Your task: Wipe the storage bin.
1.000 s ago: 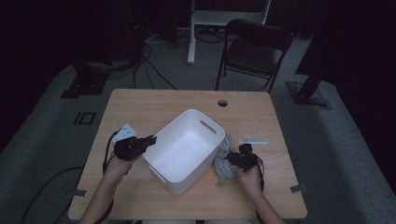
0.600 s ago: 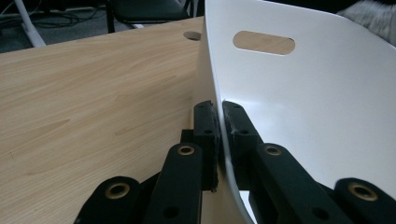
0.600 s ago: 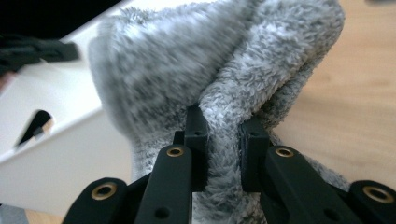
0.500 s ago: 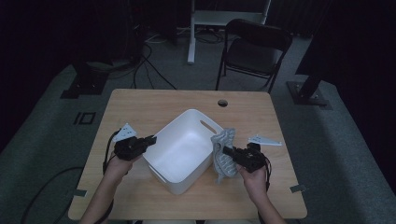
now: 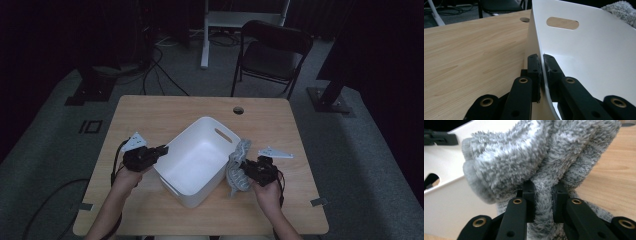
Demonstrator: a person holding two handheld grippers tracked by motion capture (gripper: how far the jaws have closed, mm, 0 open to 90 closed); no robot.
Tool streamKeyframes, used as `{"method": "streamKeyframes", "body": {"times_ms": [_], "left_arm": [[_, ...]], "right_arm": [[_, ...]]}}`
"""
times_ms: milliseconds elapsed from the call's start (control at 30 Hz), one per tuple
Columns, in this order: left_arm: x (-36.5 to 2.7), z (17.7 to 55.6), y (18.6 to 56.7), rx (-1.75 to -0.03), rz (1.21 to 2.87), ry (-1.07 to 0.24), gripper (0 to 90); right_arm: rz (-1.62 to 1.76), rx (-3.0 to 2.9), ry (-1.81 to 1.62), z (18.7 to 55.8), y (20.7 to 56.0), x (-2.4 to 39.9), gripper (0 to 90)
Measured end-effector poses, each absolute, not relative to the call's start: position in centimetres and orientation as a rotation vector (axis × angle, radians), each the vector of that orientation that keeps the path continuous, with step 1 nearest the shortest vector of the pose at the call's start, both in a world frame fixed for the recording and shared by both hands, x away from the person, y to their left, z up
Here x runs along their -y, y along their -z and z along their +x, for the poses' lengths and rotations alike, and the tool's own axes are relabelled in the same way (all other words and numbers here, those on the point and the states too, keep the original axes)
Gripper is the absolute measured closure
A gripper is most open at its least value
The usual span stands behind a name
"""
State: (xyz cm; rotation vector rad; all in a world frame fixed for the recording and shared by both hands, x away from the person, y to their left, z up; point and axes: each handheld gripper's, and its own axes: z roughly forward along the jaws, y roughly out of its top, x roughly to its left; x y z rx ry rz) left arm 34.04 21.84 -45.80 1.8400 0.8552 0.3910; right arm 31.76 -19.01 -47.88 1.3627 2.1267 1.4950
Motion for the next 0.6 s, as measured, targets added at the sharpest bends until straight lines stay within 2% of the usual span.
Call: {"method": "streamKeyframes", "body": {"times_ms": [600], "left_arm": [[-21.4, 34.1, 45.8, -0.848, 1.845, -0.404, 84.2]], "right_arm": [[1.448, -2.201, -1.396, 32.9, 50.4, 18.9, 77.9]]}}
